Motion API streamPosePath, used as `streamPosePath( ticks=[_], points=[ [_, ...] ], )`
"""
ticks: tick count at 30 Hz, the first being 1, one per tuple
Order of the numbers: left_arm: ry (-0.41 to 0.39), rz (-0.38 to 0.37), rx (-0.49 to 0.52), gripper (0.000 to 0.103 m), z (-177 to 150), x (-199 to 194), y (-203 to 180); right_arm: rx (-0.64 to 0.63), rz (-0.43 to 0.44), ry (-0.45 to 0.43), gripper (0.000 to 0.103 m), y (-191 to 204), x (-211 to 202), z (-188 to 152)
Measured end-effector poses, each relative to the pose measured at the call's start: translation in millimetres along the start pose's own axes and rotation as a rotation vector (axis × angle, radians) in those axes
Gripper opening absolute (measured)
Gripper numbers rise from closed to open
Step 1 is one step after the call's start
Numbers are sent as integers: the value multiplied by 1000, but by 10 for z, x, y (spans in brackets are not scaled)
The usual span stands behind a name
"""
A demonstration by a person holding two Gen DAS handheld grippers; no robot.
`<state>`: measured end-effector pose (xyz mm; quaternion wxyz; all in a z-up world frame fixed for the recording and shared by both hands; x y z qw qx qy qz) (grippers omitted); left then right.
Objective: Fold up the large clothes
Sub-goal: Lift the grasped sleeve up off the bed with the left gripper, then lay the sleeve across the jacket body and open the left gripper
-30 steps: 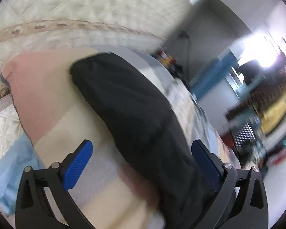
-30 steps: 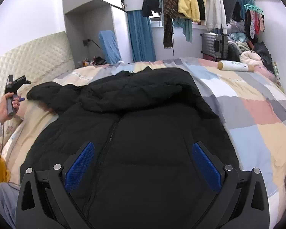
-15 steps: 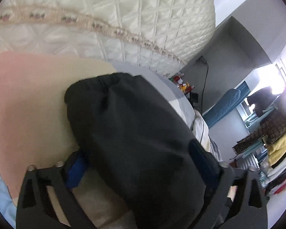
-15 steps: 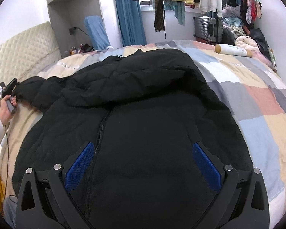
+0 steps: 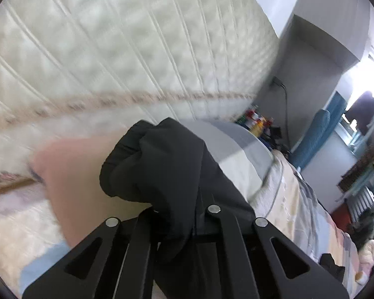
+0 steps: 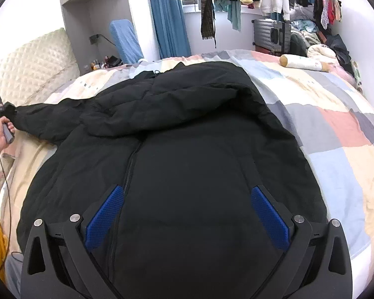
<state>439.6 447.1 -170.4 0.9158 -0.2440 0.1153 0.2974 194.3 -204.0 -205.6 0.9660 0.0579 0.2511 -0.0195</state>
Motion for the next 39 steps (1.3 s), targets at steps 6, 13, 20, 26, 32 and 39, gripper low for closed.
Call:
streamPosePath(
  ticks=[6,13,20,26,32,39],
  points=[
    [-48,0,72,4,239,-412,-122,-6,11,-30,103,-46,-132,40],
    [-107,-80,178,3,472,-1038,-548,-6,27,-62,103,-99,-250,73],
    [-159,-176,250,4,696,-1690,-1194,-4,37,-115,103,-190,-423,125],
    [-200,-279,318,4,709,-2282,-1840,-2,56,-134,103,-287,-522,131],
    [-217,-363,360,4,528,-2821,-2398,13,67,-162,103,-445,-639,121],
    [-212,-470,433,4,155,-3260,-2994,49,72,-167,103,-648,-700,116]
  ],
)
Point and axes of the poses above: each gripper's, at about its wrist camera, not at the fingertips, and x roughly the way its jaws point, y to its left, z to its top, the point moved 2 cm from there along x, roughly the way its jaws point, and after that the axes turned 15 degrees about -y, right-handed, at the moved point
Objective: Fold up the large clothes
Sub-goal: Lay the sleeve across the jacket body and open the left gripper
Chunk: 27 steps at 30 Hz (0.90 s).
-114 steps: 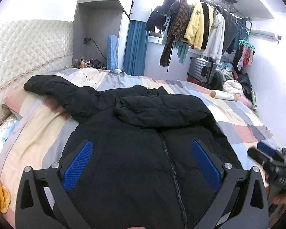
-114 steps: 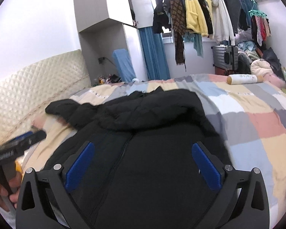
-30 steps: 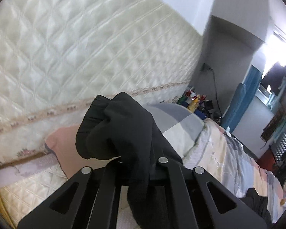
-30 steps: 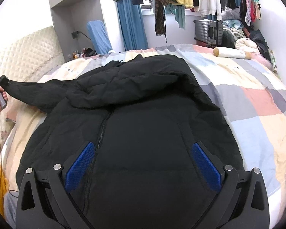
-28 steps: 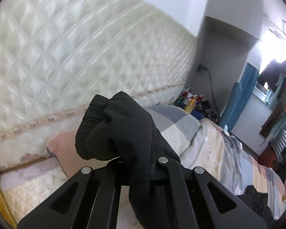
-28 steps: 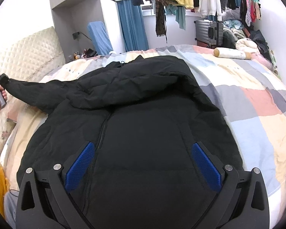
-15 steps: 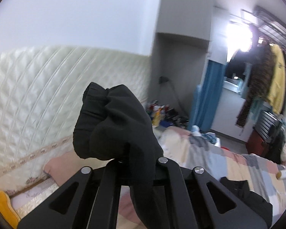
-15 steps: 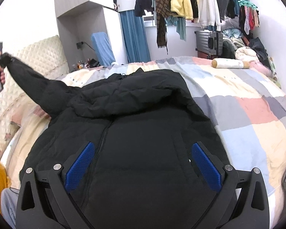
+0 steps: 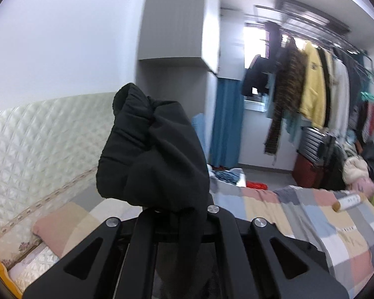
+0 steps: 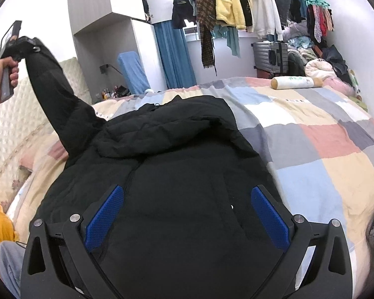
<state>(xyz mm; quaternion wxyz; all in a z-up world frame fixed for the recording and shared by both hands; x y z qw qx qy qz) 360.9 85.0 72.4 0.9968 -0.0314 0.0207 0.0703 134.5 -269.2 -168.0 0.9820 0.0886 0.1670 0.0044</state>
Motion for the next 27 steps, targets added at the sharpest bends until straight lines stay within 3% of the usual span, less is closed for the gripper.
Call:
streamPosePath(
  ticks=[12,19,27],
  points=[
    [42,-212,7,4,-542,-111,-1455,13,-21,-15,103,-248,-43,70],
    [150,-342,13,4,-1163,-162,-2272,45,-30,-8,103,-422,-25,73],
    [230,-427,62,5,-1962,-135,-2868,89,-5,9,103,-524,-27,40]
  ],
)
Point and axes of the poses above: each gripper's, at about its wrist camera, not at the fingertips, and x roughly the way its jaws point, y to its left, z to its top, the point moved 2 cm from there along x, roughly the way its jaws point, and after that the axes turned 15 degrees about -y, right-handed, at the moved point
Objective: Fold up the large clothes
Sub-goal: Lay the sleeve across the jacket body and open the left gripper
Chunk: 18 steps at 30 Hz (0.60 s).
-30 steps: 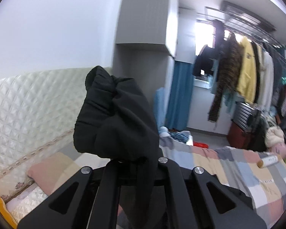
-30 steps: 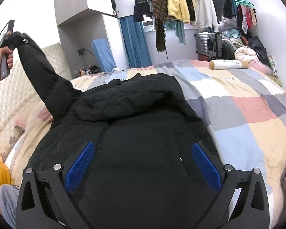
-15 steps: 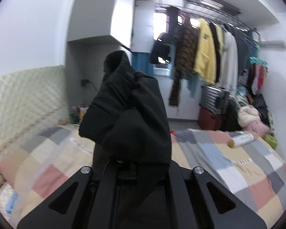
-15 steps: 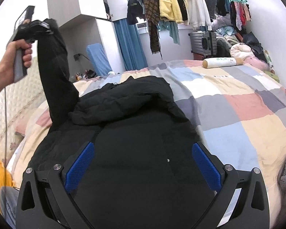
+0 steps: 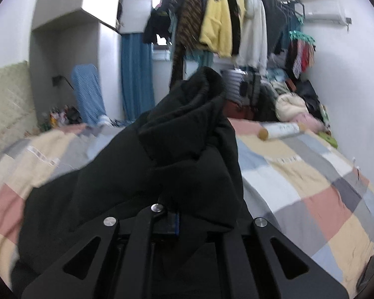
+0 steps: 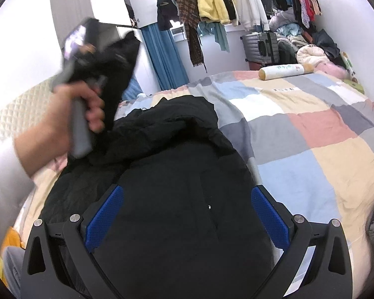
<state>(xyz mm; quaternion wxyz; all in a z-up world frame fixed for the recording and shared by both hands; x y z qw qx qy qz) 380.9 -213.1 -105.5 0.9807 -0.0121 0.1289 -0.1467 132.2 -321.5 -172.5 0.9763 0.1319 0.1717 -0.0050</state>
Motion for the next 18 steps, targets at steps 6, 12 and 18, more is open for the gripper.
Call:
streamPosePath(
  ticks=[6,12,18],
  points=[
    [92,-9,15,5,-585,323,-251,34,9,14,103,-96,53,-23],
    [172,12,84,5,-962,623,-382,52,1,55,103,-186,216,-91],
    [196,-31,109,5,-992,619,-347,58,-5,85,103,-232,322,-149]
  ],
)
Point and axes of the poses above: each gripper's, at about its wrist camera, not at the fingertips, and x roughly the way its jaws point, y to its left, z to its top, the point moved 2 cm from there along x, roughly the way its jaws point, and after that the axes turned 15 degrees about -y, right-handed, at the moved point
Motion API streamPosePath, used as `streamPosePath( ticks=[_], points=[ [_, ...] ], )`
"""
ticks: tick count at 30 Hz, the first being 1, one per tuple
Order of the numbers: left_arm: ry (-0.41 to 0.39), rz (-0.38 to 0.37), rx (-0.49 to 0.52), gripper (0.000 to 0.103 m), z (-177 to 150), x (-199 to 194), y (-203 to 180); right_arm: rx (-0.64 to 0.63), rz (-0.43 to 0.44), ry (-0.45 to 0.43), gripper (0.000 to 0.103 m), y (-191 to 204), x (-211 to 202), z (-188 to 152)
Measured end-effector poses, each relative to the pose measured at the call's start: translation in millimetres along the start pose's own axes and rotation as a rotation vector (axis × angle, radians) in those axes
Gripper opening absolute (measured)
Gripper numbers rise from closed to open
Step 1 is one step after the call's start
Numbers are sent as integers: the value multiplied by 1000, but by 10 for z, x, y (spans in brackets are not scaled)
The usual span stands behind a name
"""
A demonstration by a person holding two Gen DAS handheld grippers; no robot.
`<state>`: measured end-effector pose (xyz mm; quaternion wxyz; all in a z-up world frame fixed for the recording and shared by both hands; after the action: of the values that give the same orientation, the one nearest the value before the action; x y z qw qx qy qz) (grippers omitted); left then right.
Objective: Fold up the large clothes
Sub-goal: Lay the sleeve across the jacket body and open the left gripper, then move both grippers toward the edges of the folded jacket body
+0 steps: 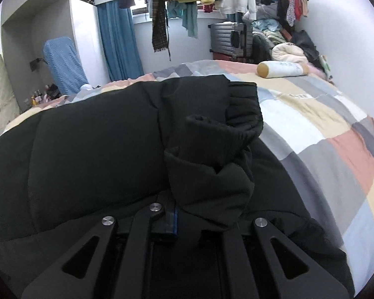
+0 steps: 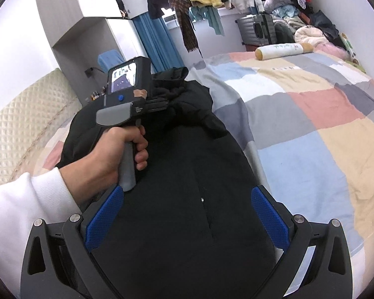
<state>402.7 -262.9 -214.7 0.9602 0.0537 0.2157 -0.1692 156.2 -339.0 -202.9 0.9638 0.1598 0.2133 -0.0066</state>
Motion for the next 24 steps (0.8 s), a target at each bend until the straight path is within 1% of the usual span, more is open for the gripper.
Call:
streamPosePath(
  ticks=[1,3,5,6,7,8,9,11,13,15,20,22,24],
  points=[
    [-3,-11,-11,9,18,-47,18,-1,-1,0,103,6,4,-1],
    [3,-22,-30,12,15,-95,35,-6,-2,-1,103,24,-6,-4],
    [20,-36,-55,23,27,-198,75,-14,-5,-4,103,40,-23,-7],
    [31,-44,-62,42,21,-253,91,-20,-6,-5,103,54,-36,-8],
    [33,-46,-63,67,8,-300,100,-25,-5,-7,103,70,-52,-9],
    [22,-42,-60,81,6,-403,116,-28,-4,-9,103,81,-58,-8],
    [-6,-38,-51,90,16,-532,133,-34,-4,-15,103,101,-81,-3],
    [-30,-57,-43,91,39,-732,192,-48,-1,-26,103,149,-123,12],
    [-31,-61,-57,91,60,-911,302,-51,15,-34,103,192,-152,29],
    [-64,-39,-77,91,97,-1156,496,-58,36,-50,103,253,-205,46],
    [-100,46,-95,91,101,-1673,1023,-81,89,-89,103,408,-312,95],
    [-115,83,-118,92,59,-1852,1263,-82,108,-100,103,466,-344,115],
    [-114,98,-172,92,-6,-2016,1558,-81,118,-108,103,514,-361,134]
  ],
)
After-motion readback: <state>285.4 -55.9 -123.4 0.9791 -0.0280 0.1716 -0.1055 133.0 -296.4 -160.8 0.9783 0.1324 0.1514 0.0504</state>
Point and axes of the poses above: each gripper's, at about its wrist camera, not at the fingertips, and x roughly the way its jaws point, y to its left, z to its top, the point moved 2 cm from there along x, roughly the way its jaws point, and after that the axes turned 15 degrees about -y, right-handed, at the moved point
